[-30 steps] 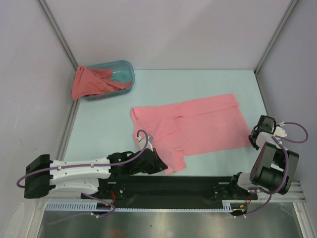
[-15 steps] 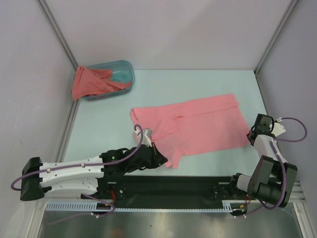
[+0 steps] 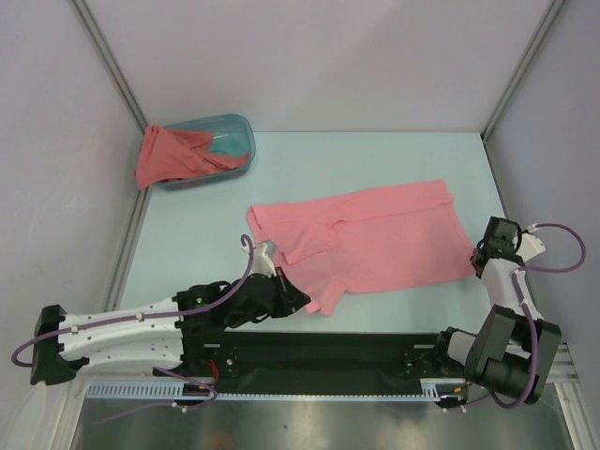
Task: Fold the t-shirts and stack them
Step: Fold the tshirt
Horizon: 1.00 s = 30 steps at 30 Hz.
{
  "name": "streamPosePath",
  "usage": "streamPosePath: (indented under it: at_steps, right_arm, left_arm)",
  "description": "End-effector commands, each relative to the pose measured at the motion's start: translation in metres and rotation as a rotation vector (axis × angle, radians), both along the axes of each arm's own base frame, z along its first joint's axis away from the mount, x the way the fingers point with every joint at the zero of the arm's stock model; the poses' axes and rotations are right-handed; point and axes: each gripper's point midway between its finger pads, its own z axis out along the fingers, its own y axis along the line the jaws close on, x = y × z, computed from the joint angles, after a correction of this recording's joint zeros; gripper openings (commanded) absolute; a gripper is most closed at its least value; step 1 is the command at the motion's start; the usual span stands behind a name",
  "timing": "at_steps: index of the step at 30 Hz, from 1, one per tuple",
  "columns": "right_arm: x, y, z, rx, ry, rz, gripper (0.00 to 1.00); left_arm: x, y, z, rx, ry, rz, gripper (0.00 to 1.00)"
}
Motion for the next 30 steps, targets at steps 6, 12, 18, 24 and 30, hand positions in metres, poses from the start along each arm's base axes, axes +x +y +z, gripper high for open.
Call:
streamPosePath:
  at_steps: [6, 12, 18, 24, 30]
  right_arm:
    - [0.015, 0.001, 0.018, -0.031, -0.029, 0.044, 0.0]
    - [0.048, 0.01, 0.033, -0.04, -0.044, 0.114, 0.0]
    - [0.085, 0.014, 0.044, -0.045, -0.051, 0.155, 0.0]
    - [0.118, 0.012, 0.037, -0.031, -0.03, 0.178, 0.0]
    - [0.152, 0.011, 0.038, -0.008, -0.051, 0.198, 0.0]
  left_arm:
    - [0.009, 0.0, 0.007, 0.012, -0.041, 0.013, 0.0]
    - [0.04, 0.008, 0.01, 0.015, -0.038, 0.046, 0.0]
    - [0.089, 0.03, 0.018, 0.045, -0.075, 0.13, 0.0]
    - [0.129, 0.047, 0.017, 0.057, -0.082, 0.192, 0.0]
    - [0.163, 0.062, 0.018, 0.069, -0.089, 0.239, 0.0]
